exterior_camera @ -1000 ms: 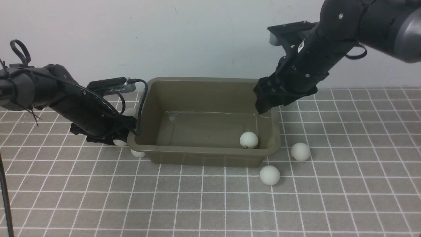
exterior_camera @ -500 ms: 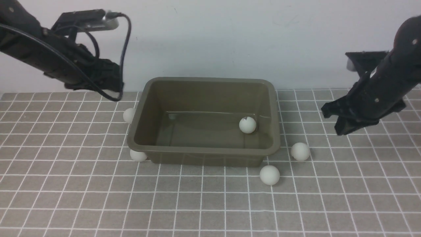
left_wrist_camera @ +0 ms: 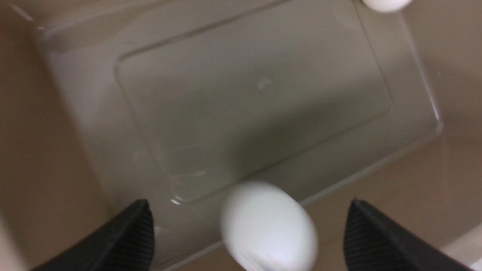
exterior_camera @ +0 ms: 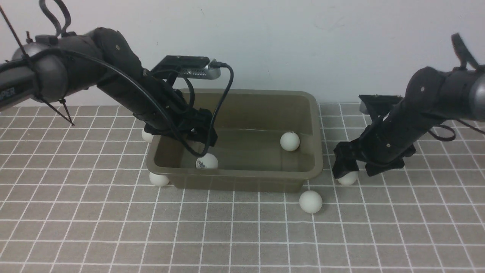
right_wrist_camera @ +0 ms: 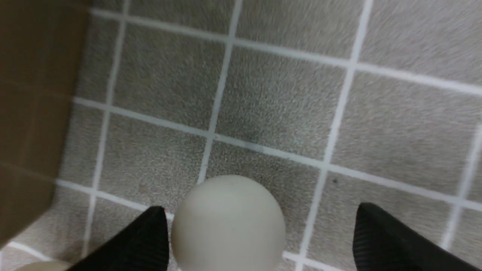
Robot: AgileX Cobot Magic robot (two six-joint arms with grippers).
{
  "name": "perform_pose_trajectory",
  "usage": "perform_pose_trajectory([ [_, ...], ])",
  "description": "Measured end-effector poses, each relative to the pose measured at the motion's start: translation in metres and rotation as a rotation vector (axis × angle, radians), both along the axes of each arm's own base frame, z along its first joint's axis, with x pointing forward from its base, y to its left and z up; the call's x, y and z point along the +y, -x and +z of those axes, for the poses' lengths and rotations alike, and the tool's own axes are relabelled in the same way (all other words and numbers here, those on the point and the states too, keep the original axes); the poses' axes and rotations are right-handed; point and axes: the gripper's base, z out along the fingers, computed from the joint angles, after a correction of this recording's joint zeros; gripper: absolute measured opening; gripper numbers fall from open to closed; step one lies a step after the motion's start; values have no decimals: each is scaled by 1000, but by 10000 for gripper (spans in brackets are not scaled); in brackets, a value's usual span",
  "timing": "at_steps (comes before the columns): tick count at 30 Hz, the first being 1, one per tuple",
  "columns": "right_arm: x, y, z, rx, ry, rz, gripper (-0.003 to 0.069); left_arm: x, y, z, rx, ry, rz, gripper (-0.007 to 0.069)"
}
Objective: Put the table tennis balls into the box on the grey coffee tablecloth.
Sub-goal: 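Drop the ball into the bin, then reach for and grasp a ping pong ball on the table, then release the ping pong ball into the bin and lift the gripper away, then reach for and grasp a ping pong ball on the table beside the basket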
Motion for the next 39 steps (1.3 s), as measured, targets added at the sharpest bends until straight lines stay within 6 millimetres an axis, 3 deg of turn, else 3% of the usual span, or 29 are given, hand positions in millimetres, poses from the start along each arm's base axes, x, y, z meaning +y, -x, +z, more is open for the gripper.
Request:
perform_pose_trajectory([
  [2, 3, 1, -2, 4, -1, 8, 518, 11, 0, 15, -11, -2, 44, 566],
  [3, 5, 1, -2, 6, -2, 12, 447, 20, 0, 26, -21, -10, 72, 503],
  [4, 5, 2, -1, 9, -1, 15, 343, 34, 2, 39, -41, -37, 102, 375],
  [5, 5, 2, -1, 10, -1, 15, 336, 39, 3, 44, -45, -40, 110, 353],
  [6, 3, 3, 5, 12, 6, 12, 357, 61, 8, 59, -68, -84, 150, 161],
  [7, 0, 4, 13, 9, 6, 0, 363, 73, 11, 67, -77, -102, 171, 104],
  [8, 0, 4, 15, 9, 6, -1, 363, 76, 11, 67, -77, -106, 178, 92],
  [9, -2, 4, 42, -33, -18, -30, 363, 107, 18, 74, -57, -137, 241, 26],
  [10, -1, 4, 45, -40, -21, -32, 363, 110, 18, 74, -51, -137, 247, 22],
  [12, 8, 7, 82, -132, -59, -7, 363, 133, 23, 69, 11, -153, 289, 1],
  [14, 20, 9, 100, -186, -80, 34, 363, 141, 25, 63, 52, -158, 301, -4],
  [15, 43, 12, 119, -257, -104, 99, 363, 147, 27, 50, 107, -165, 295, -5],
  [17, 64, 12, 128, -305, -133, 141, 363, 147, 25, 33, 159, -163, 279, -5],
  [19, 89, 10, 124, -303, -159, 177, 363, 142, 21, 11, 220, -139, 254, -4],
  [22, 109, 2, 112, -271, -167, 198, 378, 130, 15, -15, 277, -112, 191, 27],
  [25, 113, -4, 103, -225, -153, 210, 451, 118, 9, -33, 303, -92, 143, 88],
  [26, 114, -5, 104, -206, -139, 225, 513, 111, 6, -40, 308, -85, 115, 134],
  [30, 112, -5, 120, -201, -91, 269, 631, 92, -2, -52, 266, -91, 79, 324],
  [35, 108, -4, 137, -223, -53, 295, 646, 76, -11, -58, 183, -104, 76, 507],
  [39, 106, -5, 140, -236, -29, 292, 636, 65, -12, -65, 182, -105, 56, 548],
])
